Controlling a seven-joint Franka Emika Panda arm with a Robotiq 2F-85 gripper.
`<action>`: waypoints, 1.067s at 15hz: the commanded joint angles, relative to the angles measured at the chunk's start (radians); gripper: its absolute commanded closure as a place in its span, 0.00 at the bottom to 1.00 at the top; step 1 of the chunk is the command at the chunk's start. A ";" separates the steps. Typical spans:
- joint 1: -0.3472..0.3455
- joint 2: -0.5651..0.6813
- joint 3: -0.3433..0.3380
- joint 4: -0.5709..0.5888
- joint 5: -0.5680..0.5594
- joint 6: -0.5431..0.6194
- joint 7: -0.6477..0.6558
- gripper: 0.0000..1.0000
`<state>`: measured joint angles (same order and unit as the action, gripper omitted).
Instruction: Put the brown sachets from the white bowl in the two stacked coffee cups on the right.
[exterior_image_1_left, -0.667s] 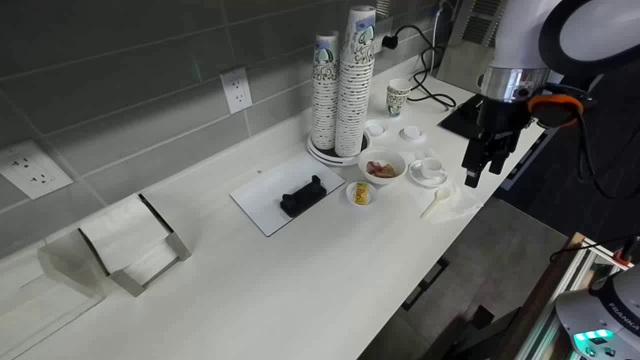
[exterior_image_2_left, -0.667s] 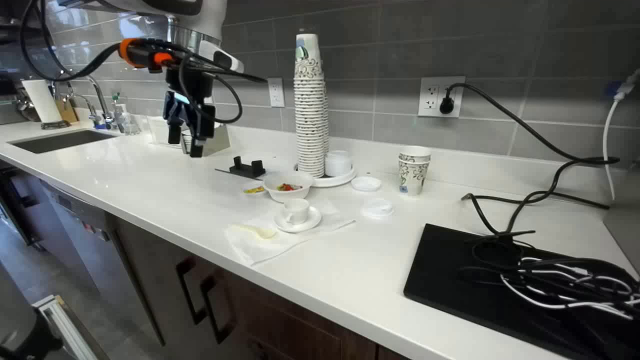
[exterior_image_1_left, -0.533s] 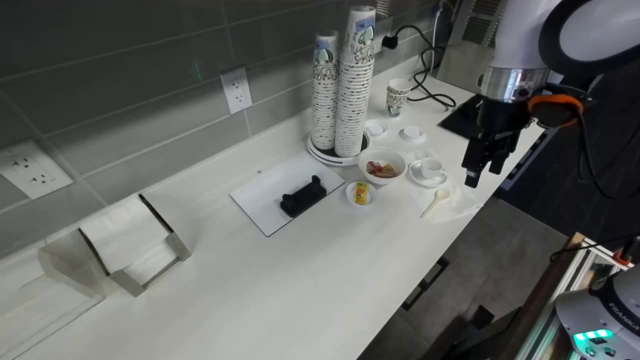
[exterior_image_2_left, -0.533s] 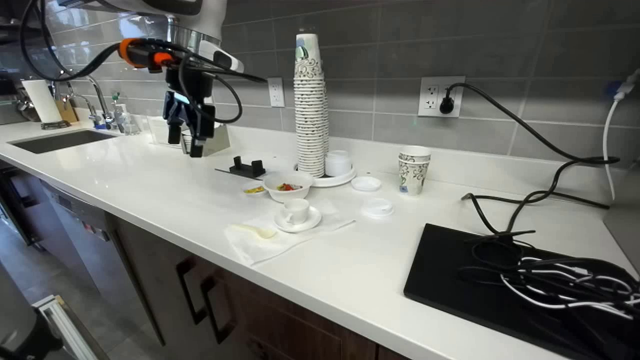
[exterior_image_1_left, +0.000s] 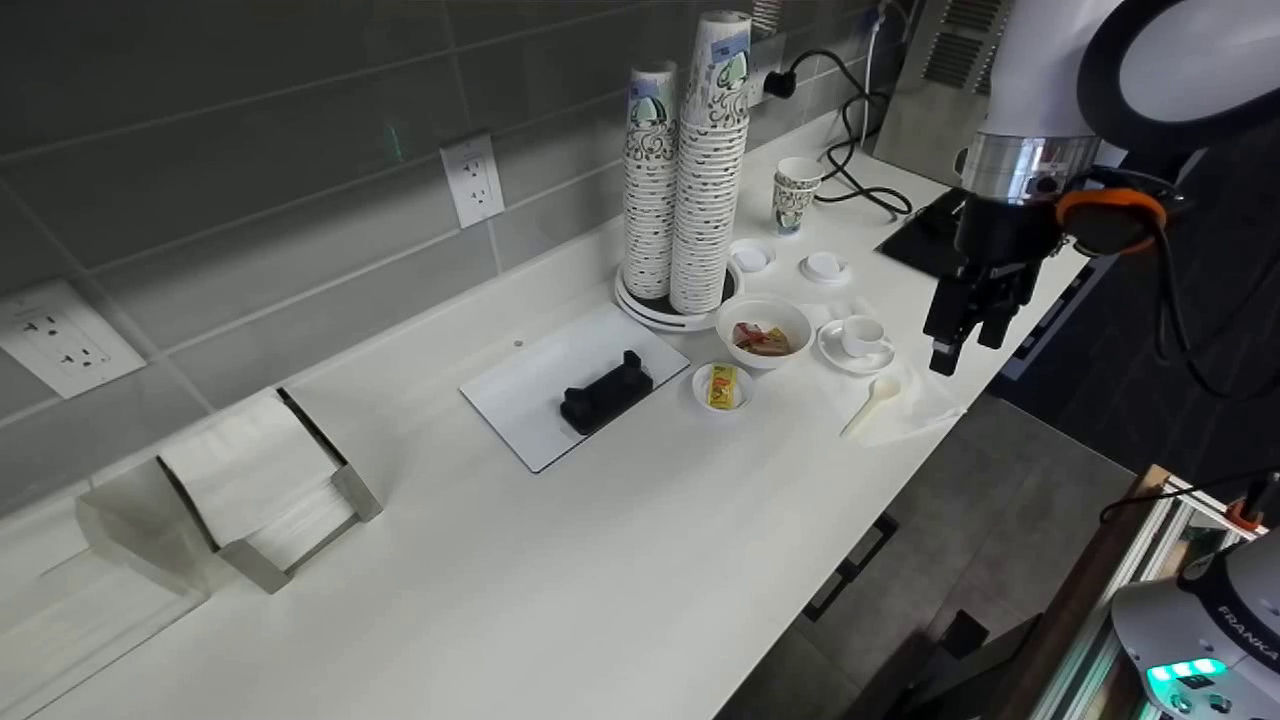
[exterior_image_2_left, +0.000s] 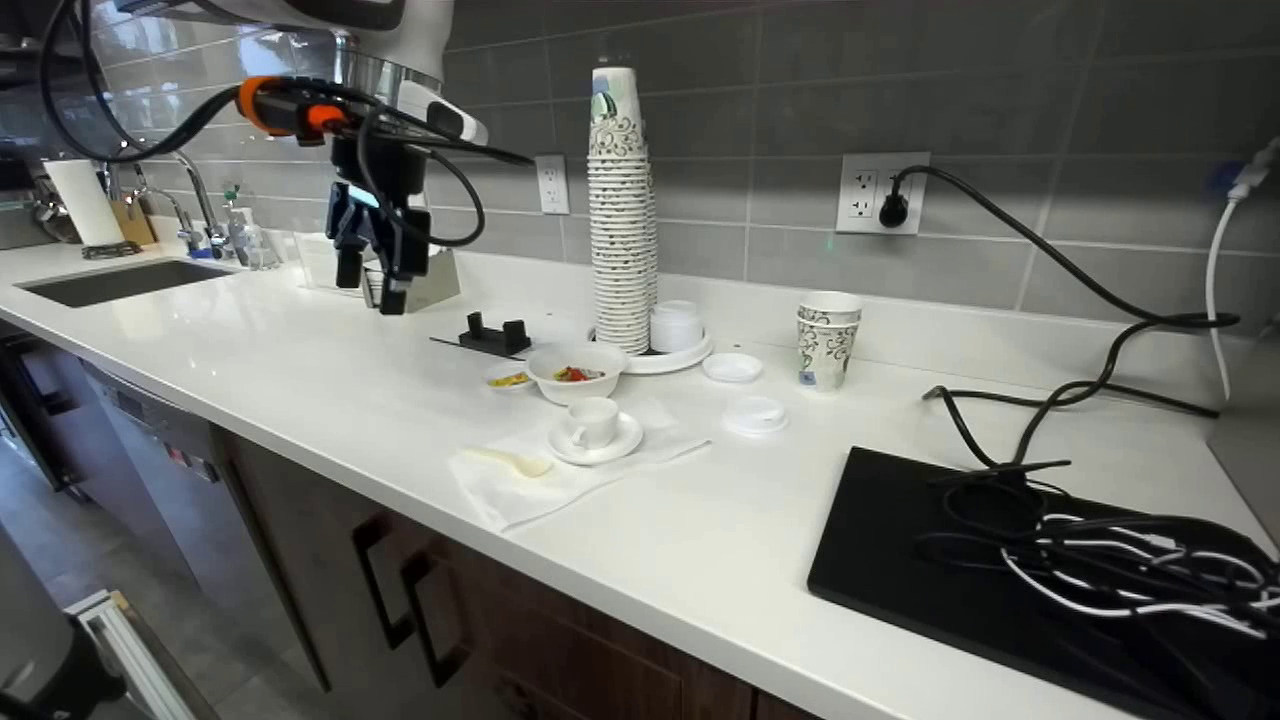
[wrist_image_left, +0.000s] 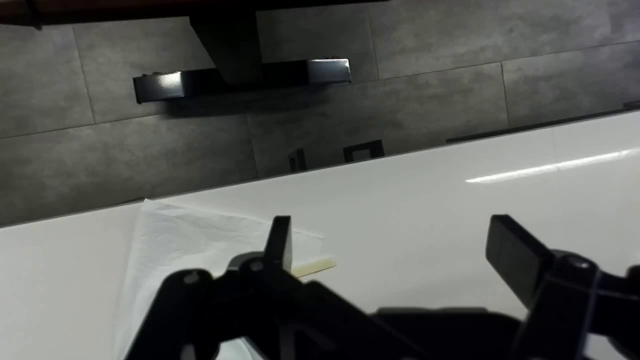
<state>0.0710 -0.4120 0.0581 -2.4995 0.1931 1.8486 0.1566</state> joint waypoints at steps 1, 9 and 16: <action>-0.008 0.000 0.007 0.001 0.002 -0.002 -0.002 0.00; -0.001 0.168 0.026 0.096 -0.055 0.238 -0.086 0.00; -0.016 0.388 0.007 0.201 -0.141 0.454 -0.145 0.00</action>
<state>0.0660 -0.1288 0.0693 -2.3606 0.1199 2.2261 0.0311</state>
